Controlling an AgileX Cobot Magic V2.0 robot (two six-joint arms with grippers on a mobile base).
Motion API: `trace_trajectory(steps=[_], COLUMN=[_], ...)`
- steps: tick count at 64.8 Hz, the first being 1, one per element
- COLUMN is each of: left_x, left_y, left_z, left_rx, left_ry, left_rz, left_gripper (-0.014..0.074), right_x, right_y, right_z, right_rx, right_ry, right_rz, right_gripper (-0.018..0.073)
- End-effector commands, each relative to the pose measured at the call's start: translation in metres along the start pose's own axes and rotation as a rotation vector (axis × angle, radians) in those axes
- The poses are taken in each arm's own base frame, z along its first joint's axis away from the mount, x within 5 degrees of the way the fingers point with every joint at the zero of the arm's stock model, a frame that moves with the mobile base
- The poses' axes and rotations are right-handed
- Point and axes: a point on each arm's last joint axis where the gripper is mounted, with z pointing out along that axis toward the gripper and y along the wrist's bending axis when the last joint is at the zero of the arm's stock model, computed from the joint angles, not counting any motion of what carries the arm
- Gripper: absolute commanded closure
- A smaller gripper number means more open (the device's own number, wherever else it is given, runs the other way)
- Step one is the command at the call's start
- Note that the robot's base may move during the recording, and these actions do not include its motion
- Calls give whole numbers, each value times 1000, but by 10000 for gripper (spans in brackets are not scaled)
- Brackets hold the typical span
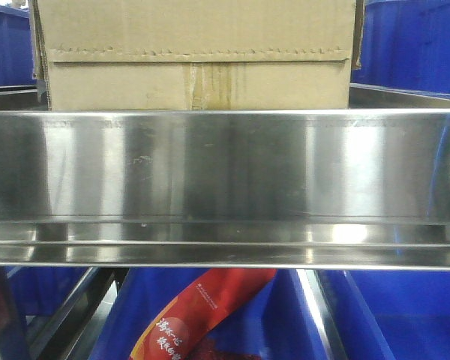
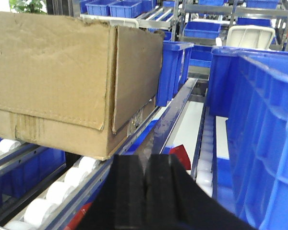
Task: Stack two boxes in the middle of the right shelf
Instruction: 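Open both grippers to release the plain box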
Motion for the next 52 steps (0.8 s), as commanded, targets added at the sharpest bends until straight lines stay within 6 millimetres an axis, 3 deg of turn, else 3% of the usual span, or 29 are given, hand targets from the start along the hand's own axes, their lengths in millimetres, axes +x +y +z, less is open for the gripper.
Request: trace_trajectory(steps=[1, 36, 46, 52], left_x=[-2, -2, 14, 33], left_y=[0, 0, 5, 7], left_z=[-1, -1, -1, 0], left_rx=[-3, -6, -88, -121], left_ry=[-32, -29, -13, -14], left_rz=[5, 9, 34, -17], left_gripper=[708, 708, 708, 708], right_x=[-2, -2, -2, -2], right_y=[-1, -1, -1, -1], right_z=[-1, -1, -1, -1], right_rx=[14, 14, 14, 14], right_ry=[-33, -33, -33, -33], right_rz=[-16, -16, -16, -16], right_gripper=[713, 713, 713, 713])
